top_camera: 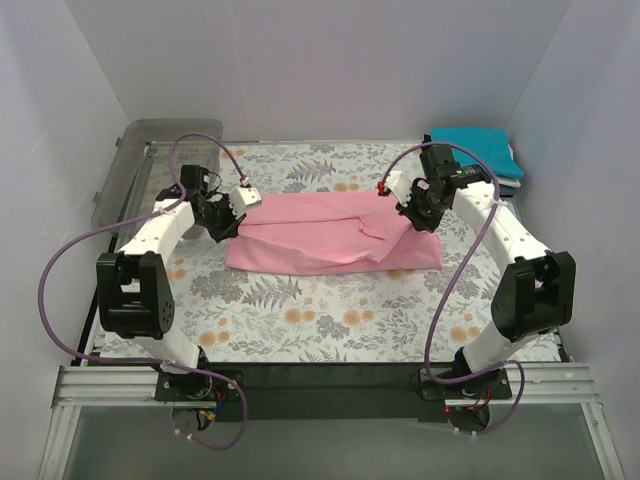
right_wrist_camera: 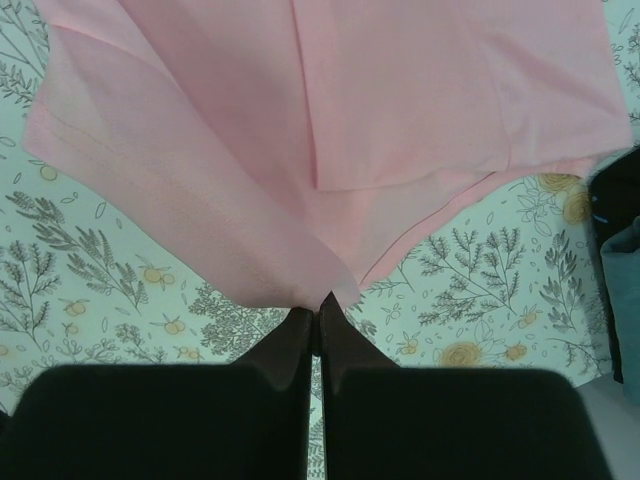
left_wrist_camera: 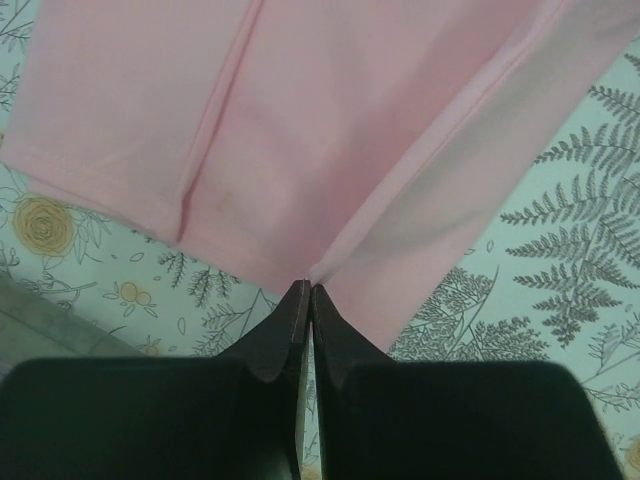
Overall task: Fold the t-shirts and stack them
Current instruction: Fold the tshirt
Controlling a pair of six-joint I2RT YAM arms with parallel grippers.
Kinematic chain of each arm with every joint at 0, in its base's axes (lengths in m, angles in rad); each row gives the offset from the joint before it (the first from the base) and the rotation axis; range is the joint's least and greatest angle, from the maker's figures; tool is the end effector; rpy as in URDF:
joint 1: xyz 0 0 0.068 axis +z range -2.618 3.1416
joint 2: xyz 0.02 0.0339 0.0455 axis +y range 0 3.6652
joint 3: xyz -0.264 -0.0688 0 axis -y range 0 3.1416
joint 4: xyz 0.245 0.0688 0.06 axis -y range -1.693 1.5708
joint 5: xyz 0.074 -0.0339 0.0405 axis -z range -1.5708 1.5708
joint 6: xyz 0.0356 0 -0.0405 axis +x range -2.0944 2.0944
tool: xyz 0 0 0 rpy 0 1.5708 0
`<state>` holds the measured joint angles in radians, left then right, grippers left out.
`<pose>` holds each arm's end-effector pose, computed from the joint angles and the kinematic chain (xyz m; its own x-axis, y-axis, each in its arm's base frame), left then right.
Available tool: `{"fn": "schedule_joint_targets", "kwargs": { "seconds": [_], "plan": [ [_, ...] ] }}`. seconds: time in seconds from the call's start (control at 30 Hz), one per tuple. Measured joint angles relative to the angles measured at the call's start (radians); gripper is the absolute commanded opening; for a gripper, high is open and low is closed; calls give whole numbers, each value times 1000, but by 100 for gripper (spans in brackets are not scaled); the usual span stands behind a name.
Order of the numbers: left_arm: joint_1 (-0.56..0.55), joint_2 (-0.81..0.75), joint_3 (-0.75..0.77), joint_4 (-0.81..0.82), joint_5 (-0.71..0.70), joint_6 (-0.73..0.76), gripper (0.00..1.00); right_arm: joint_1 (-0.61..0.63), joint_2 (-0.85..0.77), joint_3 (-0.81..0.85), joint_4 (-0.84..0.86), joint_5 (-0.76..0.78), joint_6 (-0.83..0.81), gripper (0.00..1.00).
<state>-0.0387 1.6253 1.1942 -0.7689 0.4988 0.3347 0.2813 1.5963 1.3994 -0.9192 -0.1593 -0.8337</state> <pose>0.3193 -0.0294 0.2311 -0.8116 0.3201 -0.4887 0.5016 0.8106 -0.3021 0.3123 0.0961 0.2903 -0.3276 -0.8556 -0.4007 -0.8683 0.4399 -0.2294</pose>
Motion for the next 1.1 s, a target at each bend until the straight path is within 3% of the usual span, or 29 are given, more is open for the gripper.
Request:
{"fn": "schedule_joint_targets", "kwargs": {
  "seconds": [0.47, 1.1],
  "plan": [
    [3, 109, 37, 132, -51, -63, 0, -27, 187, 134, 33, -1, -9, 1],
    [11, 125, 36, 216, -77, -102, 0, -52, 342, 282, 63, 19, -7, 1]
  ]
}}
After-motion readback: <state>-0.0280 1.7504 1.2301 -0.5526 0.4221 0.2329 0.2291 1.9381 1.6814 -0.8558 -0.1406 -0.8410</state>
